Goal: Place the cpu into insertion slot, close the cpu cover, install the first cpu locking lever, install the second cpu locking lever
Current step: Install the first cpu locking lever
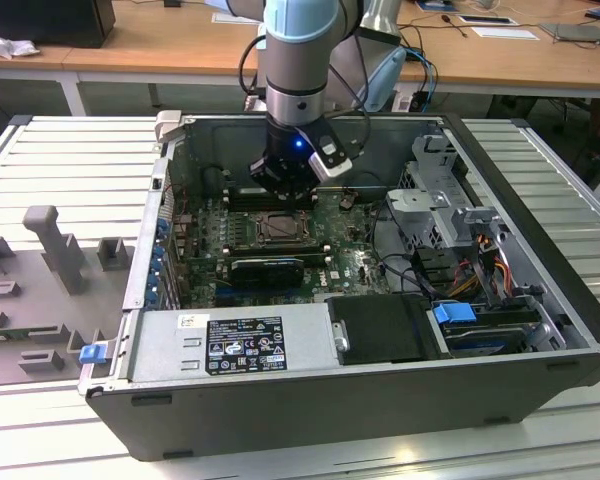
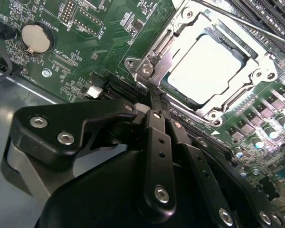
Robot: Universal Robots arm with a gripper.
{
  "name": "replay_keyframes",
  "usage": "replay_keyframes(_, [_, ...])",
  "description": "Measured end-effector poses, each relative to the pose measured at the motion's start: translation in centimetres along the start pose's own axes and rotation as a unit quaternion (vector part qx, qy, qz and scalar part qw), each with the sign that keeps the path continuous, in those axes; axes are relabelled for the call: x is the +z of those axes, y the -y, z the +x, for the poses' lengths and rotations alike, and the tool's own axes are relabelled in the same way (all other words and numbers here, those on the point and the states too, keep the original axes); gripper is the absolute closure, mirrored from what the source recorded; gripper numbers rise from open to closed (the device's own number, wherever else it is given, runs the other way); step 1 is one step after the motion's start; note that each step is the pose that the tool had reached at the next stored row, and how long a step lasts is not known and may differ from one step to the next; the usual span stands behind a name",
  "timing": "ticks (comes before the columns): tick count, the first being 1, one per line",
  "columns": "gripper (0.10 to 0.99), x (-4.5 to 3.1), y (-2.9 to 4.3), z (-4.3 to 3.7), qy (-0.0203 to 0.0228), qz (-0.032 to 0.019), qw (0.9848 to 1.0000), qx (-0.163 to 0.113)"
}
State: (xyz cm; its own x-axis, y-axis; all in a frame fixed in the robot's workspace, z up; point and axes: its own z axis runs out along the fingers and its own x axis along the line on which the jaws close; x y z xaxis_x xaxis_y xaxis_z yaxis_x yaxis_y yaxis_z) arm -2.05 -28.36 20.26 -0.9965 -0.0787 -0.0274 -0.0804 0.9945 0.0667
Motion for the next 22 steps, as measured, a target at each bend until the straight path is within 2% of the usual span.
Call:
replay_keyframes(3, [0.98, 0.14, 0.06, -0.02, -0.0003, -0.0002, 1.0, 0.0])
replay_keyframes(5, [0.98, 0.16, 0.05, -0.07, 0.0003, -0.0063, 1.0, 0.0])
replay_keyframes(7, [0.98, 0.01, 0.03, -0.09, 0.0008, -0.0083, 1.0, 0.0])
replay_keyframes(11, [0.98, -1.5, -0.05, -0.14, 0.0005, -0.0079, 1.0, 0.0])
replay_keyframes(12, [0.98, -1.63, -0.06, -0.14, 0.0004, -0.0079, 1.0, 0.0])
replay_keyframes(22, [0.98, -1.68, 0.68, -0.08, 0.0005, -0.0079, 1.0, 0.0])
